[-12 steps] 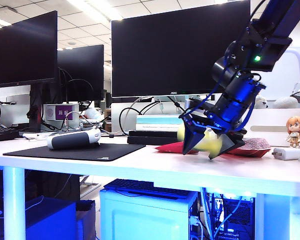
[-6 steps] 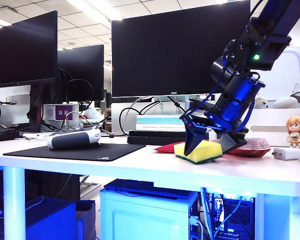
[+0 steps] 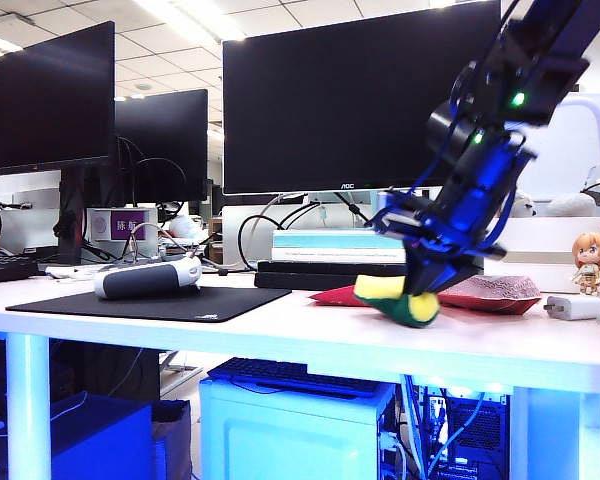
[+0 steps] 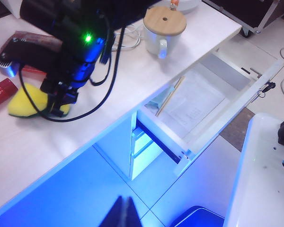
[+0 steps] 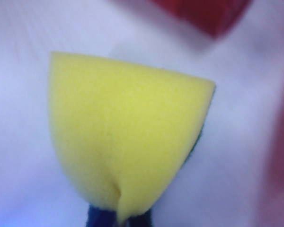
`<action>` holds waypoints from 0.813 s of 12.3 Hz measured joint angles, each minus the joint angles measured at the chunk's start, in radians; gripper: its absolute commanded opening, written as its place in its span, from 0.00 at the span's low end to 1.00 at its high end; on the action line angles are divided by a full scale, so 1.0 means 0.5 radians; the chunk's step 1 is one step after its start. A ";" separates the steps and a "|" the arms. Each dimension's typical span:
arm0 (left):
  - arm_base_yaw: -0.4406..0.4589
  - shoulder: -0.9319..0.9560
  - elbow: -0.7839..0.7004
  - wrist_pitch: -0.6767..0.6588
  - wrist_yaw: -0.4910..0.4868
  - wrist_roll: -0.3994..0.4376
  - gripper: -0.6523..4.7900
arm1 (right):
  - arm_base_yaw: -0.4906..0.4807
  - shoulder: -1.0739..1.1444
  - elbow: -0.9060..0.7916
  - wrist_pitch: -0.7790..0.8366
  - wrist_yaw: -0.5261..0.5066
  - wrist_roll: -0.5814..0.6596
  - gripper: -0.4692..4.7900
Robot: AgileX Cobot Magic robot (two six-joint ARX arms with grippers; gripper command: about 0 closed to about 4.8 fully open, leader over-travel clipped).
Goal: Open the drawer, place the cleaning sponge inside, then close the drawer.
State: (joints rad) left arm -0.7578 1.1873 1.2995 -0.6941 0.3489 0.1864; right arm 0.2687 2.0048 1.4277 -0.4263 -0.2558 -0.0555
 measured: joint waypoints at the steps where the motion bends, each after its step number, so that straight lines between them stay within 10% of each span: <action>1: -0.001 0.000 0.000 0.000 0.001 0.000 0.11 | 0.000 -0.111 -0.001 -0.103 0.057 0.007 0.08; 4: 0.000 0.000 0.000 0.000 0.000 0.000 0.11 | 0.000 -0.974 0.002 -1.321 0.629 0.453 0.08; 10: 0.000 0.000 0.000 0.001 0.000 0.010 0.11 | -0.002 -0.999 -0.555 -1.864 0.771 0.494 0.08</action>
State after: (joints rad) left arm -0.7578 1.1873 1.2995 -0.6937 0.3489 0.1913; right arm 0.2676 1.5051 1.1503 -1.3582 0.1295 0.1917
